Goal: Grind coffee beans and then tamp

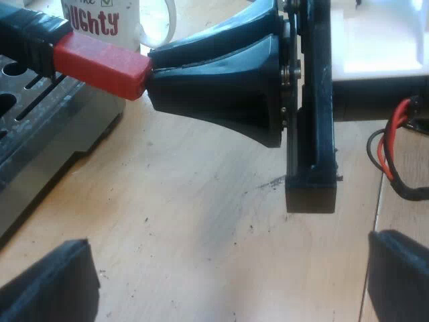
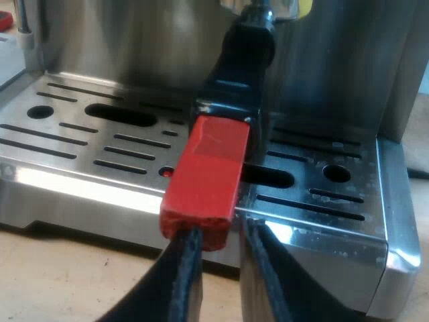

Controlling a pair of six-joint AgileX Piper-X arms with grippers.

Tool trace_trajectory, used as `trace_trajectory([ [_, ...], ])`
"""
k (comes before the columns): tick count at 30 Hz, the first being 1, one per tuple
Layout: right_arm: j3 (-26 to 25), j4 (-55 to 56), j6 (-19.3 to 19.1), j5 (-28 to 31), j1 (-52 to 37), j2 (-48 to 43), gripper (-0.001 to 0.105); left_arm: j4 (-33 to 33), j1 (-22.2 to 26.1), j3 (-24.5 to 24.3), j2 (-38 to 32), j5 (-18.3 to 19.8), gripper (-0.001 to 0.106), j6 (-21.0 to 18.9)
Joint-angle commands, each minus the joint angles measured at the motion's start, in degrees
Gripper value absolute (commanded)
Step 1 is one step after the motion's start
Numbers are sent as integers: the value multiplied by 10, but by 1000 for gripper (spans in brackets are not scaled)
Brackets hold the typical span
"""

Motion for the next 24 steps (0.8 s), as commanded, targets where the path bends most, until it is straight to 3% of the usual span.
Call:
trace_trajectory([
  [1, -13, -17, 7, 95, -11, -3, 17, -3, -3, -3, -3, 5, 83, -7],
  [5, -13, 29, 25, 95, 23, -3, 17, -3, -3, -3, -3, 5, 83, -5],
  [8, -13, 74, 62, 95, 46, -3, 22, -3, -3, -3, -3, 5, 83, -5],
  [12, -13, 129, 108, 80, 65, -3, 41, -3, -3, -3, -3, 5, 83, -5],
  [13, -13, 131, 109, 80, 66, -3, 41, -3, -3, -3, -3, 5, 83, -5],
  [15, -13, 140, 112, 75, 78, -3, 54, -3, -3, -3, -3, 5, 83, -5],
  [17, -13, 140, 112, 72, 90, -7, 60, -3, -3, -6, -3, 5, 83, -5],
  [24, -13, 165, 112, 74, 114, -61, 62, 7, -3, -28, -3, 5, 83, -4],
])
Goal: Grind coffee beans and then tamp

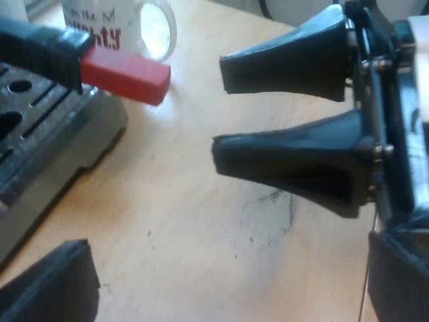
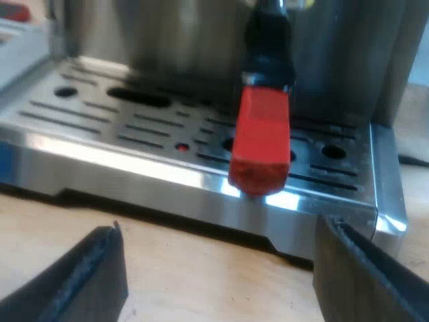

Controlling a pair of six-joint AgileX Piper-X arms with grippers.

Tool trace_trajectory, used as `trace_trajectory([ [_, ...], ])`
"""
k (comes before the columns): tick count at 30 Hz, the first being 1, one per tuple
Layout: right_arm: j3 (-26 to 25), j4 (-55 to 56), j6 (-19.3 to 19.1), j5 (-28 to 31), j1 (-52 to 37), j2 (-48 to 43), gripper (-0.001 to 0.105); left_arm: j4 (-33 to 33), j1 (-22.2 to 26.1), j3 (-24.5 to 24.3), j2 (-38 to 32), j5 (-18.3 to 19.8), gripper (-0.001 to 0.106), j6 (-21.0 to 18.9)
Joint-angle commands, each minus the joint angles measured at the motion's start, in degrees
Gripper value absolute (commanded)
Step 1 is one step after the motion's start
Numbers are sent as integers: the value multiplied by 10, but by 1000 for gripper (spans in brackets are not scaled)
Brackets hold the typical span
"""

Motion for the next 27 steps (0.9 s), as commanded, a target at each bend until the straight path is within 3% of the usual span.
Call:
trace_trajectory([
  [1, -4, 26, 4, 5, 0, -34, 62, -2, -3, -12, -3, 5, 83, -2],
  [8, -79, 216, 16, -37, -3, -92, 62, -4, -3, -20, -39, 5, 83, 10],
  [12, -106, 260, 23, -59, -10, -93, 62, -4, -3, -20, -66, 4, 83, 14],
  [15, -138, 315, 56, -99, -39, -93, 62, -4, -3, -20, -81, 4, 83, 16],
  [16, -149, 326, 59, -139, -74, -93, 62, -4, -3, -20, -83, 4, 83, 16],
  [27, -151, 312, 57, -297, -177, -71, 62, -4, -3, -20, -89, 4, 83, 16],
])
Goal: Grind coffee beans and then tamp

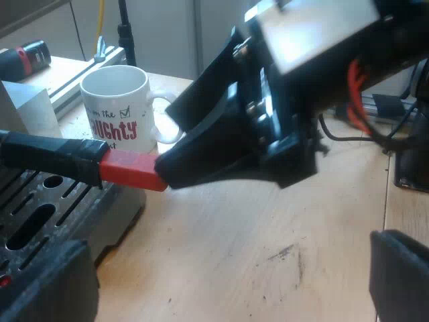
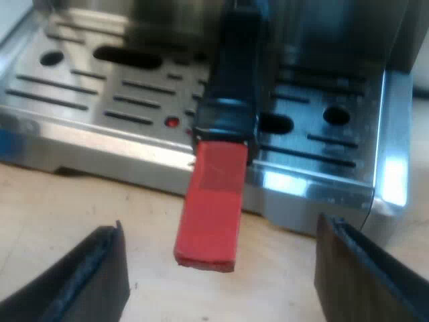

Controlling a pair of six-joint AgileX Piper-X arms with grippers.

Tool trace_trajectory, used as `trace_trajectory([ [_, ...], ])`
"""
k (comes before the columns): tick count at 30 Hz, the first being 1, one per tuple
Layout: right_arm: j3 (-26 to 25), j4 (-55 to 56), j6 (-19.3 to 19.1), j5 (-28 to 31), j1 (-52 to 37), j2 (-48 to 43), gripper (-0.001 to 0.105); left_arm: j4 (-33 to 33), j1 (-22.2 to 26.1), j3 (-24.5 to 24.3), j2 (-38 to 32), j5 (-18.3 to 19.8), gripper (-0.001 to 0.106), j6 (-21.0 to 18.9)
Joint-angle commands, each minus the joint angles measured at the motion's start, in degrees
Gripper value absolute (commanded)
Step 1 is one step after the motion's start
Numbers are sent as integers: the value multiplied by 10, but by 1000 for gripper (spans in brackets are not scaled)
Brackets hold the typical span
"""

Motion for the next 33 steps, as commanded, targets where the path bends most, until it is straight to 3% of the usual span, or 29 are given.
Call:
trace_trajectory([
  [1, -5, -18, -12, -36, -12, 10, 62, -6, -3, -5, -3, 4, 83, 0],
  [4, -5, -53, -34, -38, -16, 24, 62, -6, -3, -5, -3, 4, 83, 0],
  [11, -5, -89, -35, -45, -55, 58, 62, -6, -3, -5, -3, 4, 83, 0],
  [15, -2, -110, -45, -78, -78, 77, 62, -6, -3, -5, -3, 4, 83, 0],
  [33, 41, -200, -75, -78, -89, 98, 62, -6, -3, -5, -3, 4, 83, 0],
])
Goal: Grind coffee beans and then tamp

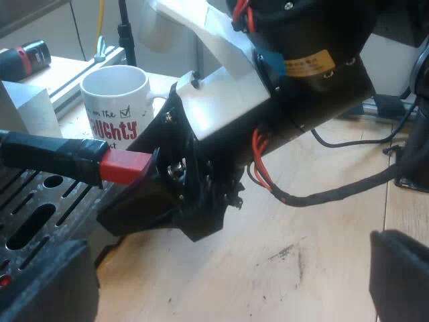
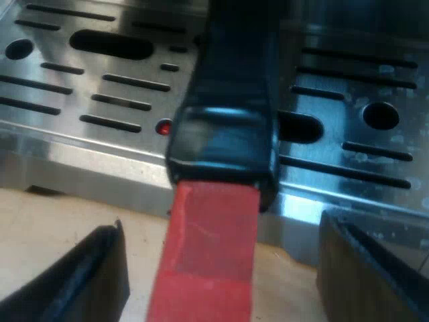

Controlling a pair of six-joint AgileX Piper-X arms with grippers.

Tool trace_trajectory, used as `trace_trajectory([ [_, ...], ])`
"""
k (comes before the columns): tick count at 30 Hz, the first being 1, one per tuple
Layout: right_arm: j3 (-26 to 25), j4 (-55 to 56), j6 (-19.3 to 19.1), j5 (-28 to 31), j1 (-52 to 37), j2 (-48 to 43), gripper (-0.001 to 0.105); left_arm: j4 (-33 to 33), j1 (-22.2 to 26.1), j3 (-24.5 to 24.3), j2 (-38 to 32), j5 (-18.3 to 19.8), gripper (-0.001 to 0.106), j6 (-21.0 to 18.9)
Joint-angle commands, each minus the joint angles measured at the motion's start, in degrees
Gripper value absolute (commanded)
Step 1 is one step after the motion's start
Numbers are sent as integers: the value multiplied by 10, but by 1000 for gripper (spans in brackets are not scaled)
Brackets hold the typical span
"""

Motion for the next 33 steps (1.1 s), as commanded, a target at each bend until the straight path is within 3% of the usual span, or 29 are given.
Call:
trace_trajectory([
  [1, -1, -9, -12, 2, -2, 2, 62, -6, -3, -5, -3, 4, 83, 0],
  [6, -1, -32, -35, 2, -2, 3, 62, -6, -3, -5, -3, 4, 83, 0],
  [16, -1, -32, -35, 2, -2, 3, 58, -6, -3, -5, -3, 4, 83, 0],
  [20, -1, -32, -35, 2, -2, 3, 30, -6, -3, -4, -3, 4, 83, 0],
  [21, -1, -32, -35, 2, -2, 3, 27, -6, -3, -3, -3, 4, 83, 0],
  [23, -1, -32, -35, 2, -2, 3, 10, -5, -3, -3, -3, 4, 83, 0],
  [25, -1, -32, -35, 2, -2, 3, 1, -5, -3, -2, -3, 4, 83, 0],
  [33, -1, -32, -35, 2, 8, -1, 0, -5, -3, -2, -3, 4, 83, 0],
])
